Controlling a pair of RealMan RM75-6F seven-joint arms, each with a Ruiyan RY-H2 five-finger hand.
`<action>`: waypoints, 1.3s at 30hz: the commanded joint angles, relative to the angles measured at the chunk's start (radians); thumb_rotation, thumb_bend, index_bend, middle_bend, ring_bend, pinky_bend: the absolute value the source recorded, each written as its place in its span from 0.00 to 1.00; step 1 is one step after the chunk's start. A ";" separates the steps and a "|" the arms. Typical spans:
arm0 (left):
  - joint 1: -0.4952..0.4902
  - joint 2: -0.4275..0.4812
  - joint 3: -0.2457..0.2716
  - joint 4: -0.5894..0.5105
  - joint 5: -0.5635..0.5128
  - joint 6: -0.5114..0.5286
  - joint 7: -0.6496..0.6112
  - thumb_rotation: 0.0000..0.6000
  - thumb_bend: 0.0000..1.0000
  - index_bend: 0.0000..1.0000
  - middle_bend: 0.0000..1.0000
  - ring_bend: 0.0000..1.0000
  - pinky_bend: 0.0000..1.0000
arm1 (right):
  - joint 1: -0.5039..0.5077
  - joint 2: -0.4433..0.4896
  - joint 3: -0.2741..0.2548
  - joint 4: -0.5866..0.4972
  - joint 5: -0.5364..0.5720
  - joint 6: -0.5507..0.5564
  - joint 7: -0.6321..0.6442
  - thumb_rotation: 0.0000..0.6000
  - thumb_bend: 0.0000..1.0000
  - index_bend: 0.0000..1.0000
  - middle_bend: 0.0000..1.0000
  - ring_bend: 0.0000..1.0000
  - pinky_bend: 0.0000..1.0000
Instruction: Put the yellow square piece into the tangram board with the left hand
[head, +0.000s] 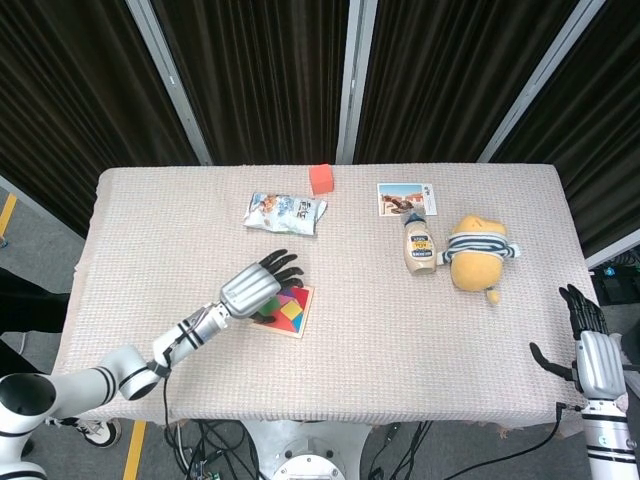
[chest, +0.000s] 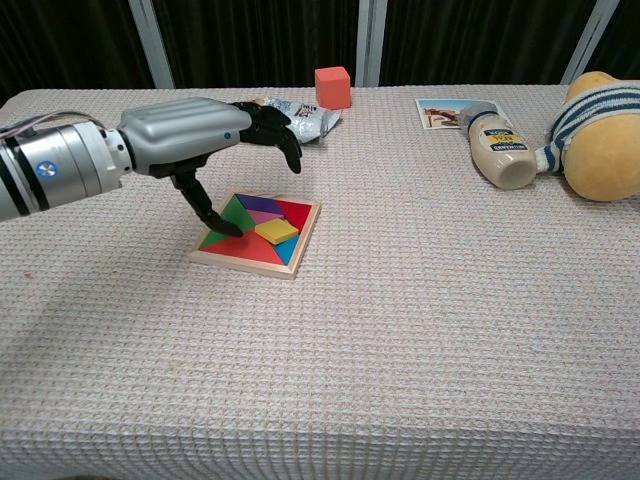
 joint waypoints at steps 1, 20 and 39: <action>-0.003 -0.014 -0.011 0.015 -0.014 -0.017 -0.003 1.00 0.05 0.26 0.18 0.00 0.04 | 0.001 0.000 0.001 0.002 0.001 -0.002 0.003 1.00 0.18 0.00 0.00 0.00 0.00; -0.018 -0.051 -0.041 0.074 -0.040 -0.078 -0.040 1.00 0.05 0.27 0.18 0.00 0.05 | 0.006 -0.001 -0.002 0.007 0.002 -0.012 0.012 1.00 0.18 0.00 0.00 0.00 0.00; -0.036 -0.069 -0.051 0.092 -0.033 -0.096 -0.048 1.00 0.05 0.27 0.18 0.00 0.05 | 0.006 -0.007 -0.006 0.023 0.008 -0.023 0.026 1.00 0.18 0.00 0.00 0.00 0.00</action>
